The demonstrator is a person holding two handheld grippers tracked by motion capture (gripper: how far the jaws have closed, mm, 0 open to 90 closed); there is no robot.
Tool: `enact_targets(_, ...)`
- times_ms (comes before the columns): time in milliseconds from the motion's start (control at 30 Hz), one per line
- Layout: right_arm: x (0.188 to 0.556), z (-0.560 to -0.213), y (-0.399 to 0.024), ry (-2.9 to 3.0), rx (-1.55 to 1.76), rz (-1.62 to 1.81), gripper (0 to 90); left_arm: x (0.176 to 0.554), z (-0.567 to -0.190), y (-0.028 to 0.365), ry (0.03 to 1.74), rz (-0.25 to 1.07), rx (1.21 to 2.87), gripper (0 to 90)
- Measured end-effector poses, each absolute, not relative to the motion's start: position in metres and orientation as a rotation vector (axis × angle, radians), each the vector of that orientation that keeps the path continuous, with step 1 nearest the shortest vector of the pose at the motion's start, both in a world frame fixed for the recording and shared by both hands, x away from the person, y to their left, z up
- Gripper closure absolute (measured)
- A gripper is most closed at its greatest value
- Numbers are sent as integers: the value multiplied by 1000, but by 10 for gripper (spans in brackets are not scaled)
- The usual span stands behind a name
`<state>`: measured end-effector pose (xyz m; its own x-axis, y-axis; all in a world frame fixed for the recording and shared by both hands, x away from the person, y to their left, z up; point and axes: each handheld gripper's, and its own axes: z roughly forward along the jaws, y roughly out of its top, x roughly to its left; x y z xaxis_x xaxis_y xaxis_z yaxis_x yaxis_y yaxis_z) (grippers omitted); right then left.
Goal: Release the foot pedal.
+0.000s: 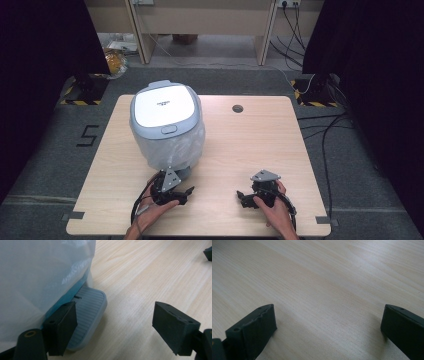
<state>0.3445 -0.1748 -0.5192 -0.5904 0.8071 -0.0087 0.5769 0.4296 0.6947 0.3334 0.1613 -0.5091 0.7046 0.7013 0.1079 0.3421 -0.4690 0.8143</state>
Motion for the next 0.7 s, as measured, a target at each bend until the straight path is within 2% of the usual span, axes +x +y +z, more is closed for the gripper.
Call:
enact_targets(333,345,-519,-175,2347,1185,943,3,325,-501,173,803,515,2068,179)
enact_targets(700,345,-519,-175,2347,1186,942,3,310,-516,190,830,453,2130,170)
